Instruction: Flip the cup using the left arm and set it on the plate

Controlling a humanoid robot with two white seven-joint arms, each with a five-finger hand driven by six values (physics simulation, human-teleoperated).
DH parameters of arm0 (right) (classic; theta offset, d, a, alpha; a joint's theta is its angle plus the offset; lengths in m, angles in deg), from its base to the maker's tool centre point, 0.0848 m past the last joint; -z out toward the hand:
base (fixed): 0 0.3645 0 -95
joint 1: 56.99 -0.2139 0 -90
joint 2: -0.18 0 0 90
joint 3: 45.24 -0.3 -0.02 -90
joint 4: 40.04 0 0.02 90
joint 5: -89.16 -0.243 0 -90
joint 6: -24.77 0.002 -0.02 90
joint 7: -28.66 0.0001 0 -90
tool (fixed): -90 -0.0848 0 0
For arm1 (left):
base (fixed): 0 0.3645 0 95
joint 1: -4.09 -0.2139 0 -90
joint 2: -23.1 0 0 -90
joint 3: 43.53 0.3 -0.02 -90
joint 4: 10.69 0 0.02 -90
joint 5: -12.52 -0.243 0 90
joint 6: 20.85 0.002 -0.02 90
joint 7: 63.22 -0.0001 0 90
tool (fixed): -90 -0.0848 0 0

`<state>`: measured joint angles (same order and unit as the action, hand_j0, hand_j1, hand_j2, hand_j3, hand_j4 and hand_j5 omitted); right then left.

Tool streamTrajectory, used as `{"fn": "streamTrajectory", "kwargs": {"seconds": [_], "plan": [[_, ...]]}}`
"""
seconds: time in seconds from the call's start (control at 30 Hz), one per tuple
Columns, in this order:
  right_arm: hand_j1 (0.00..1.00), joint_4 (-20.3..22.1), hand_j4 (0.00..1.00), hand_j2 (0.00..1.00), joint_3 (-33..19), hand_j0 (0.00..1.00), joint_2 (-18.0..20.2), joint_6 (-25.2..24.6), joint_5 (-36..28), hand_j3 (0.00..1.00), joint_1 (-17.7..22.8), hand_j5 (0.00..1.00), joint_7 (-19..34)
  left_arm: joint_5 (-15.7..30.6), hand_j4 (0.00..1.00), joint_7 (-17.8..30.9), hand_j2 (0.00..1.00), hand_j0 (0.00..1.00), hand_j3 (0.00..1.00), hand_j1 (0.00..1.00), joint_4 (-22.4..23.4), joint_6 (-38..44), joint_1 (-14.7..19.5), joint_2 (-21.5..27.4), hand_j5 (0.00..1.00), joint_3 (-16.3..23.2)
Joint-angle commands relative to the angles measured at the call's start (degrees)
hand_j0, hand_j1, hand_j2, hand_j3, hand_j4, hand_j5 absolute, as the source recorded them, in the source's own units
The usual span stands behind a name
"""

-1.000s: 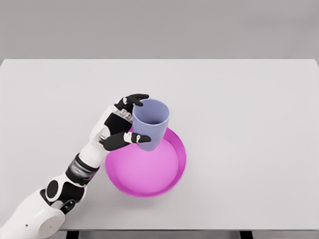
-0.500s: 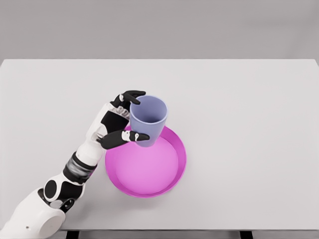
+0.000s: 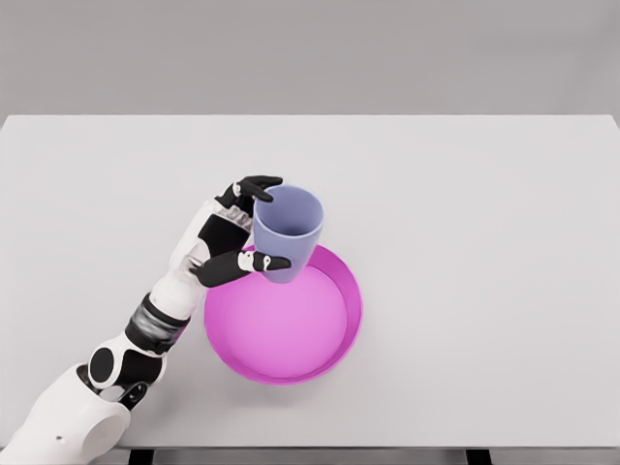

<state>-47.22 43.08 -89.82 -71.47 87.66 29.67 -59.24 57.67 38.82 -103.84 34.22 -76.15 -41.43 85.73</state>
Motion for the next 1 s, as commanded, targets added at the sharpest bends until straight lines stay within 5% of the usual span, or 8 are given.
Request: {"fn": "streamTrajectory", "kwargs": {"seconds": [0.0, 0.17, 0.5, 0.97], "plan": [[1.00, 0.0, 1.00, 1.00, 0.0, 1.00, 0.0, 0.0, 0.1, 1.00, 0.0, 1.00, 0.0, 0.1, 0.36, 0.1, 0.36, 0.36, 0.36, 0.36, 1.7, -0.1, 0.0, -0.3, 0.36, 0.0], [1.00, 0.0, 1.00, 1.00, 0.0, 1.00, 0.0, 0.0, 0.0, 1.00, 0.0, 1.00, 0.0, 0.0, 0.36, 0.1, 0.36, 0.36, 0.36, 0.36, 2.0, -0.1, 0.0, -0.6, 0.36, 0.4], [1.00, 0.0, 1.00, 1.00, 0.0, 1.00, 0.0, 0.0, 0.0, 1.00, 0.0, 1.00, 0.0, 0.1, 0.62, 0.4, 0.62, 0.62, 0.62, 0.62, 0.0, -0.1, -0.4, 0.0, 0.62, 0.0], [1.00, 0.0, 1.00, 1.00, 0.0, 1.00, 0.0, 0.0, 0.0, 1.00, 0.0, 1.00, 0.0, 0.2, 0.68, 0.0, 0.68, 0.68, 0.68, 0.68, 0.0, -0.1, -0.6, 0.2, 0.68, 0.6]]}}
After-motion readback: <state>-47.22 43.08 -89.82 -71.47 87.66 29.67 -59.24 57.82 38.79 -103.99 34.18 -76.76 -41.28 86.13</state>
